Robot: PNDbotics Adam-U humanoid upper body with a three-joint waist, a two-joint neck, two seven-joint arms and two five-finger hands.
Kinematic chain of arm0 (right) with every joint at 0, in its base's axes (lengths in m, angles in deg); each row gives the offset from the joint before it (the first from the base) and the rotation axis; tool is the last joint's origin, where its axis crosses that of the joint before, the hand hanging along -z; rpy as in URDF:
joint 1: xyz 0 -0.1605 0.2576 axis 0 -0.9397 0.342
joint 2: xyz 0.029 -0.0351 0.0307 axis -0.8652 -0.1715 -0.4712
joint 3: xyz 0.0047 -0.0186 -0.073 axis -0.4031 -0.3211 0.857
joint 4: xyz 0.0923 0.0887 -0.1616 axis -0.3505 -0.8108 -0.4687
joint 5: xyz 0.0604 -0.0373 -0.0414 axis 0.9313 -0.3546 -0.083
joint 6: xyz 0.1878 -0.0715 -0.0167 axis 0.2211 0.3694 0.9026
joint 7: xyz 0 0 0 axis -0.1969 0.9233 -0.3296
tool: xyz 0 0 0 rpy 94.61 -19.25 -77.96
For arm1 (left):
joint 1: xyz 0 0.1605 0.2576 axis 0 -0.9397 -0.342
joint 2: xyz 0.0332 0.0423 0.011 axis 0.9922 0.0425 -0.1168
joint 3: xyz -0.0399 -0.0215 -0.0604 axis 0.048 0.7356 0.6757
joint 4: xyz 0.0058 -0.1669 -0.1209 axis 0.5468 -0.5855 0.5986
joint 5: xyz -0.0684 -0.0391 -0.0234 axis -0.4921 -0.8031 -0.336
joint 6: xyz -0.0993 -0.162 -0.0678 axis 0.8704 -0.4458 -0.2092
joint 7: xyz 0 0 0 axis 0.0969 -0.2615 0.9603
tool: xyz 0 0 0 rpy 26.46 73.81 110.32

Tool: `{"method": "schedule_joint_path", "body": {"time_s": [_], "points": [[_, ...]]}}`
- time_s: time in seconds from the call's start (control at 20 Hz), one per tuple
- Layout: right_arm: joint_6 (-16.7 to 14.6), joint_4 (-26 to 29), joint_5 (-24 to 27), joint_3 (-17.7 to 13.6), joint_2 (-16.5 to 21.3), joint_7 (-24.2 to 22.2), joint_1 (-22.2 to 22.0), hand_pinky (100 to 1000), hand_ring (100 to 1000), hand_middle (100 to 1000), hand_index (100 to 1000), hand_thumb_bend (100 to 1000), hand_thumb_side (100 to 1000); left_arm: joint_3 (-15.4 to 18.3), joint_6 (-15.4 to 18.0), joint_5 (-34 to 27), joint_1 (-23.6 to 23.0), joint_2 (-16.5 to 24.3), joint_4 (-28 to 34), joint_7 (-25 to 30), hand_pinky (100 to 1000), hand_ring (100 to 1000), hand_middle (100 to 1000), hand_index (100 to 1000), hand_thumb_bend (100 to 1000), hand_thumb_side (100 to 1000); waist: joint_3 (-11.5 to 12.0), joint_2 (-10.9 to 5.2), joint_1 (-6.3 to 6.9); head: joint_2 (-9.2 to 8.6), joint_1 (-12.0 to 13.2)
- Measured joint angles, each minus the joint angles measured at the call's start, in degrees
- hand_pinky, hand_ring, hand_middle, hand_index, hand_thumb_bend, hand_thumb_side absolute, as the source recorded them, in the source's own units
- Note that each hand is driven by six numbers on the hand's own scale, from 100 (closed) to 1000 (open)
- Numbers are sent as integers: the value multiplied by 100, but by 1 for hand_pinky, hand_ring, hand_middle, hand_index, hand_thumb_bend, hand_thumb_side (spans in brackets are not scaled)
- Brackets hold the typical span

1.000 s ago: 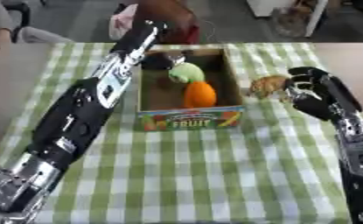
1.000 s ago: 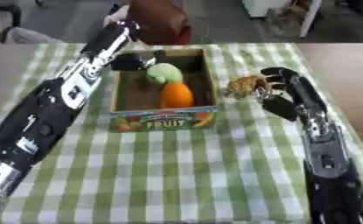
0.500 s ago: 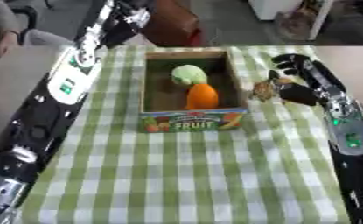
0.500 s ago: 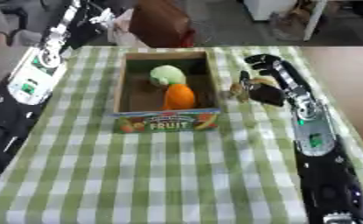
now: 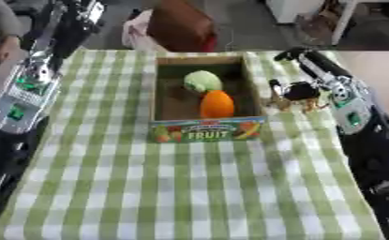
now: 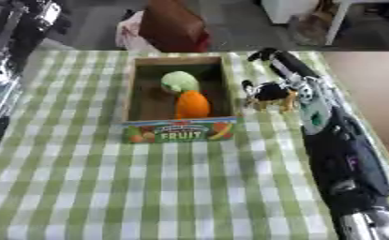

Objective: Pick up objects on the table and place them in the box.

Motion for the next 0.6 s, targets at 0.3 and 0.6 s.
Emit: {"method": "schedule_joint_path", "body": {"time_s": [0.3,0.6], "points": [[456,-442,-582,-321,90,251,90,948,920,852,853,267,257,126,-52,-272,-428,55,550,30,615,580,586,776,334,786,70,0,9,-1,-53],[669,-686,-600,-368,251,315,55,933,902,837,849,234,249,214,-106,-393,-650,95,708,43,615,577,582,775,321,798,69,-4,-6,-1,-54]]}}
